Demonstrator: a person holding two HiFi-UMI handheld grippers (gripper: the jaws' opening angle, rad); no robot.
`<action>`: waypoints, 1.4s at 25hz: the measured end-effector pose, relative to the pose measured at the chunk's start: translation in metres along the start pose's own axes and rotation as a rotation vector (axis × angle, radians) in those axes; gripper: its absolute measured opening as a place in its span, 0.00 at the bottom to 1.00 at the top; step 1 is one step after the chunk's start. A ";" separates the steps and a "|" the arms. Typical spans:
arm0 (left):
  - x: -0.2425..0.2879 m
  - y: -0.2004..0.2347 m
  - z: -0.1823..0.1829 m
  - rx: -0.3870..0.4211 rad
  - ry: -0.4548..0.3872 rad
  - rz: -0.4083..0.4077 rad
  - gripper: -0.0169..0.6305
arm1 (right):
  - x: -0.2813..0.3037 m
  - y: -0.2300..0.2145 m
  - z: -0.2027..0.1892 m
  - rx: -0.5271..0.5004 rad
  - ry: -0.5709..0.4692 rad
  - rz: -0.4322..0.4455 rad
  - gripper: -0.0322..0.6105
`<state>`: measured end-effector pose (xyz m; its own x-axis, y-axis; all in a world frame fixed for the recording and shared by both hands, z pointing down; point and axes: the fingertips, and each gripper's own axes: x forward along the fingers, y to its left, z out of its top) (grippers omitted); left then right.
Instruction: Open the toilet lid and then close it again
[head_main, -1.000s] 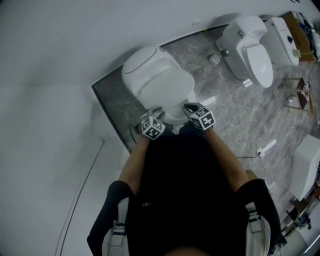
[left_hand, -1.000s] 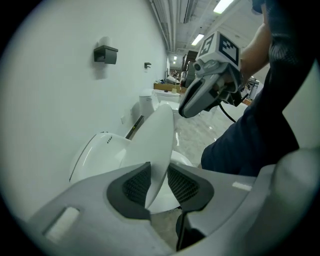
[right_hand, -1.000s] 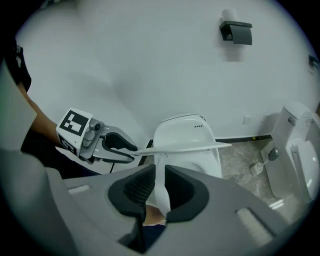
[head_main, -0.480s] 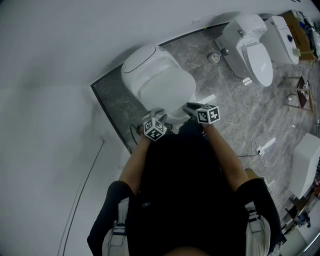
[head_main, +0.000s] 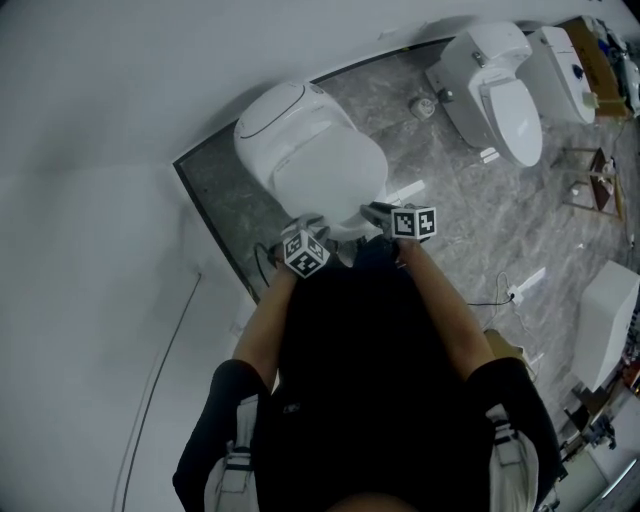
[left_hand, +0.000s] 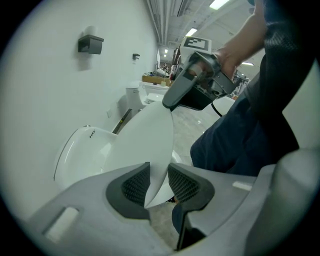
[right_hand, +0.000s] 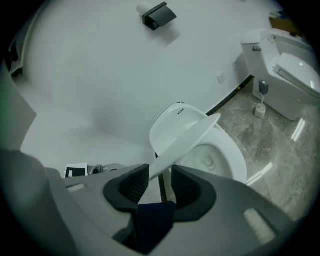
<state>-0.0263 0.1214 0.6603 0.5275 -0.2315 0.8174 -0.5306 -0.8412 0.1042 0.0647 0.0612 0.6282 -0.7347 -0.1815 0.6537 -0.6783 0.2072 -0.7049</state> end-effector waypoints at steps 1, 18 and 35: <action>0.001 -0.002 -0.001 -0.004 0.003 0.004 0.20 | 0.001 -0.002 -0.002 0.020 0.002 0.002 0.28; -0.019 -0.028 -0.034 -0.457 -0.029 0.155 0.11 | 0.002 -0.047 -0.034 0.043 0.071 0.068 0.25; 0.001 -0.082 -0.043 -0.753 -0.095 0.258 0.11 | 0.012 -0.099 -0.083 -0.012 0.224 0.064 0.27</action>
<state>-0.0103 0.2110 0.6771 0.3634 -0.4427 0.8198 -0.9309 -0.2073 0.3007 0.1242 0.1187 0.7288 -0.7557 0.0498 0.6531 -0.6289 0.2231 -0.7448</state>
